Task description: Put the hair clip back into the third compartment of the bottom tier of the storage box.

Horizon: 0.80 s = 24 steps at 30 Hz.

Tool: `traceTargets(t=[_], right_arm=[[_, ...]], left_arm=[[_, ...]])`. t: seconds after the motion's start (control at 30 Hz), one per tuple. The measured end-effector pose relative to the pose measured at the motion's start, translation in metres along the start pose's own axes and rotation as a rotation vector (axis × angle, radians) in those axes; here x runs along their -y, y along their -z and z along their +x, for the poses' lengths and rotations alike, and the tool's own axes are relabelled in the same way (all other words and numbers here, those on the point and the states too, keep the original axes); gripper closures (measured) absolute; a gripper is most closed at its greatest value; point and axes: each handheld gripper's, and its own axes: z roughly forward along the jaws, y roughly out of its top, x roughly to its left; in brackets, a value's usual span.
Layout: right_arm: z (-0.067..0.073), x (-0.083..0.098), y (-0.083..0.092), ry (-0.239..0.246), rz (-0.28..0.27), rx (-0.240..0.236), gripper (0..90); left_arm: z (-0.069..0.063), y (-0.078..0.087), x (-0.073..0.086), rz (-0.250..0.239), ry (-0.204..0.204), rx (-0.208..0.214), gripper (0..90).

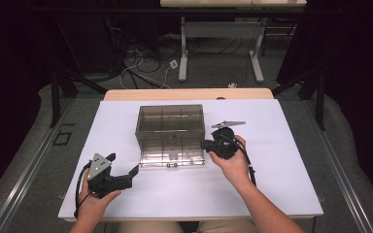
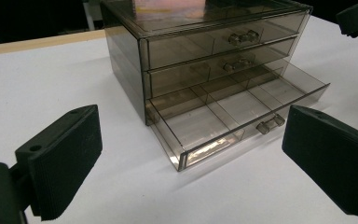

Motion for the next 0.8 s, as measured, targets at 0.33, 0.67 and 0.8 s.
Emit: traceTargets(t=[0.33, 0.67, 0.8], right_arm=[[0.006, -0.002, -0.008, -0.002, 0.018, -0.008, 80.0], [0.01, -0.004, -0.016, 0.012, 0.037, -0.012, 80.0], [0.012, -0.004, -0.019, 0.012, 0.04, -0.023, 79.9]], left_arm=[[0.0, 0.0, 0.0, 0.0, -0.002, -0.001, 4.7], [0.0, 0.0, 0.0, 0.0, -0.006, -0.001, 4.7], [0.0, 0.0, 0.0, 0.0, -0.007, -0.001, 4.7]])
